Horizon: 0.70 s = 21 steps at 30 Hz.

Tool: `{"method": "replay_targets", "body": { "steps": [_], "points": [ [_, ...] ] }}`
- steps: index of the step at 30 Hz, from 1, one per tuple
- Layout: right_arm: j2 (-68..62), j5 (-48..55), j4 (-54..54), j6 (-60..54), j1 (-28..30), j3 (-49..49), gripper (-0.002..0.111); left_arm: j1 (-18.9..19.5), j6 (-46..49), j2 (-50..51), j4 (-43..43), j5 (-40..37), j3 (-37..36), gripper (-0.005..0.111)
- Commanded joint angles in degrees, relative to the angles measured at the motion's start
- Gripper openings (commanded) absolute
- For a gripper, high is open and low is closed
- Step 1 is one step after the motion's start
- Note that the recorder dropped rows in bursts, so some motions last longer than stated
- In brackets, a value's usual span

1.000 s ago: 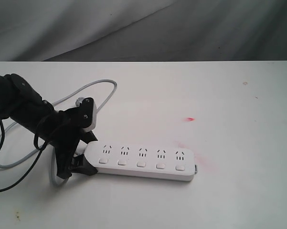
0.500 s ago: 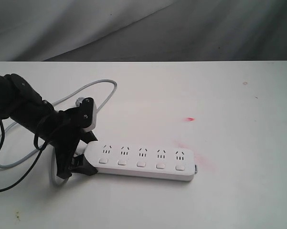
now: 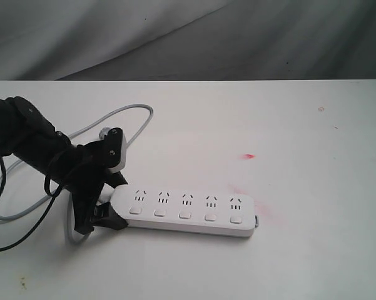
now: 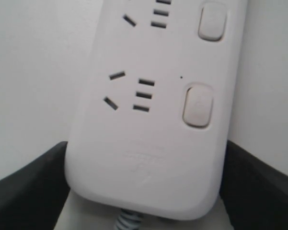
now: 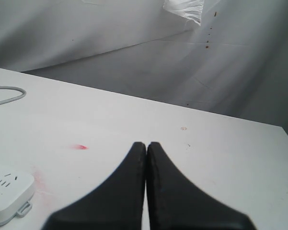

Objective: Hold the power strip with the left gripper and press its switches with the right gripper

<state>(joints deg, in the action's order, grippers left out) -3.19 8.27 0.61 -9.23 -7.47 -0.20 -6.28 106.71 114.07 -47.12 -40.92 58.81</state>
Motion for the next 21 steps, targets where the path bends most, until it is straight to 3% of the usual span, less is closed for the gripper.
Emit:
{"method": "replay_targets", "body": {
  "steps": [1, 16, 21],
  "points": [
    [0.3, -0.09, -0.61, 0.08, 0.21, 0.2, 0.0, -0.3, -0.23, 0.18, -0.8, 0.25, 0.21, 0.056],
    [0.3, 0.63, 0.73, 0.07, 0.21, -0.06, 0.0, -0.3, -0.23, 0.18, -0.8, 0.25, 0.21, 0.056],
    [-1.48, 18.22, 0.98, 0.07, 0.21, -11.13, 0.0, -0.3, -0.23, 0.18, -0.8, 0.25, 0.21, 0.056]
  ]
}}
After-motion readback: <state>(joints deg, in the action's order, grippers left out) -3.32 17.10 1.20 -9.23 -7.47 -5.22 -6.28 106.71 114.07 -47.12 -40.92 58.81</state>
